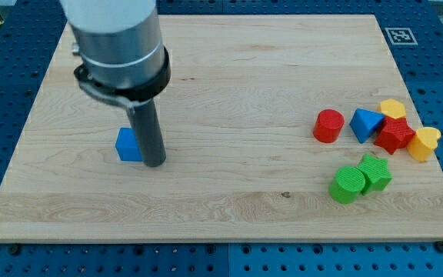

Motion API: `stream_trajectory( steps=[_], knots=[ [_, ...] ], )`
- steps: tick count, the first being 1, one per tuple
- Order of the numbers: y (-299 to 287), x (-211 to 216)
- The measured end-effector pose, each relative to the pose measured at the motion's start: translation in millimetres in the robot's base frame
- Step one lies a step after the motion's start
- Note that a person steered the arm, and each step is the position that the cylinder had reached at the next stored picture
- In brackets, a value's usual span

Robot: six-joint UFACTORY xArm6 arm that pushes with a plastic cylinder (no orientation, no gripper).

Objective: Push the blue cube towards the left center of the board

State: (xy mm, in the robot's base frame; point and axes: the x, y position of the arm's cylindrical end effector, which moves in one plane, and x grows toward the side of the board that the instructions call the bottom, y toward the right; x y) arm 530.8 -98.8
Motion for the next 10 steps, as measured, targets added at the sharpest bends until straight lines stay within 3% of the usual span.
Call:
stream_trajectory(
  steps=[1,3,4,5,6,7,9,10],
  knots=[
    [-12,12],
    [-74,-58],
    [-76,-56],
    [-73,-23],
    [-39,-11],
    [-17,-42],
    [-52,-92],
    [-57,-97]
  ],
)
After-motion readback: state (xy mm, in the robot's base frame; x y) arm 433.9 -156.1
